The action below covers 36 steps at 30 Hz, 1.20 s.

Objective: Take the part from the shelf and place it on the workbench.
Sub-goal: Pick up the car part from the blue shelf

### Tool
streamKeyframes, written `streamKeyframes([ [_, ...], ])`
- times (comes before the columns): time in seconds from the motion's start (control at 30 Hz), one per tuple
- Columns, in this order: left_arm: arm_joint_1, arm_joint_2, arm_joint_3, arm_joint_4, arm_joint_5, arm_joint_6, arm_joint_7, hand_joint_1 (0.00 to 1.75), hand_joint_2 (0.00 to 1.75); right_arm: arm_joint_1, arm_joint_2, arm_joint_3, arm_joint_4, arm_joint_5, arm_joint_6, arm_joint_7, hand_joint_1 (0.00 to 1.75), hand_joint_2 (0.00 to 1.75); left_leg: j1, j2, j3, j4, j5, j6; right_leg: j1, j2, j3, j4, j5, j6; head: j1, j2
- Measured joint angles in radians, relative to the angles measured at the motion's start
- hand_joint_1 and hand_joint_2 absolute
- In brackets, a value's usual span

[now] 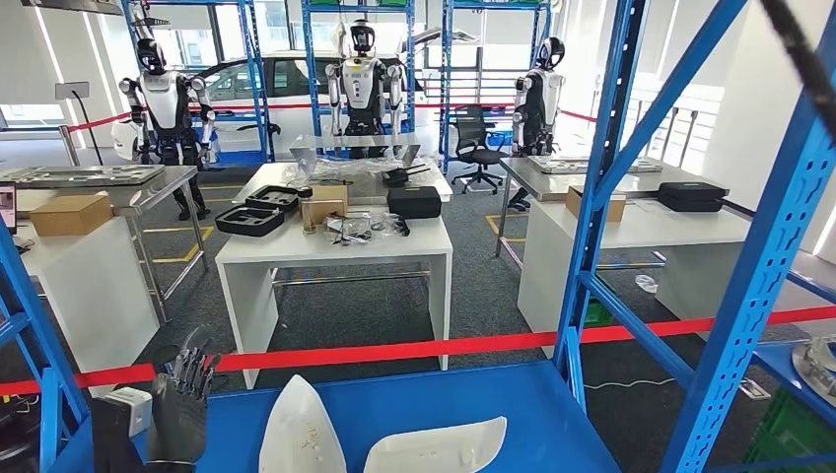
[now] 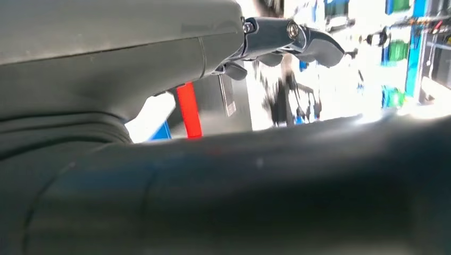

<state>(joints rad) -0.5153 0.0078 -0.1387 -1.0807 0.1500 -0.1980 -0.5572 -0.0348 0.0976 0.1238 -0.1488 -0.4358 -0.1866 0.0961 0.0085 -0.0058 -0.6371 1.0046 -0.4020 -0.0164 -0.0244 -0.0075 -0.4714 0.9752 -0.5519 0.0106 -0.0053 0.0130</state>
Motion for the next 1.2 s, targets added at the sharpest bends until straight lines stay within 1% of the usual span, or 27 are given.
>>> streamKeyframes([
  [0.1, 0.008, 0.006, -0.03, 0.007, -0.201, 0.083, -0.005, 0.0, 0.0, 0.0, 0.0, 0.001, 0.0, 0.002, 0.002, 0.0, 0.0, 0.0, 0.0, 0.0, 0.0, 0.0, 0.0, 0.0, 0.0, 0.0, -0.001, 0.0, 0.0, 0.0, 0.0, 0.0],
  [0.27, -0.013, 0.022, -0.134, 0.077, -0.64, 0.366, 0.038, 0.0, 0.0, 0.0, 0.0, 0.013, 0.0, 0.01, 0.008, 0.0, 0.0, 0.0, 0.0, 0.0, -0.002, 0.0, 0.0, 0.0, -0.001, 0.0, -0.003, 0.0, 0.0, 0.0, 0.0, 0.0],
  [0.33, -0.033, 0.027, -0.179, 0.12, -0.756, 0.441, 0.05, 0.0, 0.0, -0.001, 0.0, 0.02, 0.0, 0.015, 0.01, 0.001, 0.0, 0.0, 0.0, 0.0, -0.004, 0.0, 0.0, 0.0, -0.001, 0.0, -0.004, -0.001, 0.0, 0.0, 0.0, 0.0],
  [0.4, -0.053, 0.029, -0.218, 0.161, -0.828, 0.485, 0.052, 0.0, 0.87, -0.001, 0.0, 0.024, 0.0, 0.017, 0.01, 0.001, 0.0, 0.0, 0.0, 0.0, -0.006, -0.001, 0.0, 0.0, -0.001, 0.001, -0.005, -0.001, 0.0, 0.0, 0.0, 0.0],
  [0.47, -0.07, 0.029, -0.247, 0.199, -0.866, 0.506, 0.043, 0.0, 1.75, 0.0, 0.0, 0.027, 0.0, 0.018, 0.011, 0.0, 0.0, 0.0, -0.001, 0.0, -0.007, -0.002, 0.0, 0.0, -0.001, 0.001, -0.006, -0.003, 0.0, 0.0, 0.0, 0.0],
  [0.73, -0.083, 0.025, -0.301, 0.281, -0.881, 0.515, -0.008, 0.0, 1.75, 0.001, 0.0, 0.03, 0.0, 0.015, 0.012, 0.002, 0.0, 0.0, -0.002, 0.0, -0.013, -0.006, 0.0, 0.0, -0.002, 0.001, -0.013, -0.005, 0.0, 0.0, 0.0, 0.0],
  [0.87, -0.08, 0.031, -0.32, 0.304, -0.877, 0.471, -0.046, 0.0, 1.75, 0.002, 0.0, 0.031, 0.0, 0.015, 0.012, 0.009, 0.0, 0.0, -0.002, 0.0, -0.014, -0.008, -0.001, -0.001, -0.002, 0.002, -0.015, -0.004, -0.001, 0.0, 0.0, 0.0],
  [1.0, -0.07, 0.052, -0.339, 0.316, -0.852, 0.409, -0.091, 0.0, 1.75, 0.006, 0.0, 0.033, 0.0, 0.015, 0.012, 0.013, 0.0, 0.0, -0.002, 0.0, -0.014, -0.009, 0.0, -0.002, -0.001, 0.002, -0.017, -0.003, -0.002, -0.001, 0.0, 0.0],
  [1.2, -0.07, 0.068, -0.354, 0.317, -0.845, 0.389, -0.105, 0.0, 1.75, 0.005, -0.001, 0.039, 0.0, 0.015, 0.012, 0.014, 0.0, 0.0, -0.002, 0.0, -0.011, -0.009, 0.003, -0.006, 0.0, 0.001, -0.015, 0.0, -0.002, -0.001, 0.0, 0.0],
])
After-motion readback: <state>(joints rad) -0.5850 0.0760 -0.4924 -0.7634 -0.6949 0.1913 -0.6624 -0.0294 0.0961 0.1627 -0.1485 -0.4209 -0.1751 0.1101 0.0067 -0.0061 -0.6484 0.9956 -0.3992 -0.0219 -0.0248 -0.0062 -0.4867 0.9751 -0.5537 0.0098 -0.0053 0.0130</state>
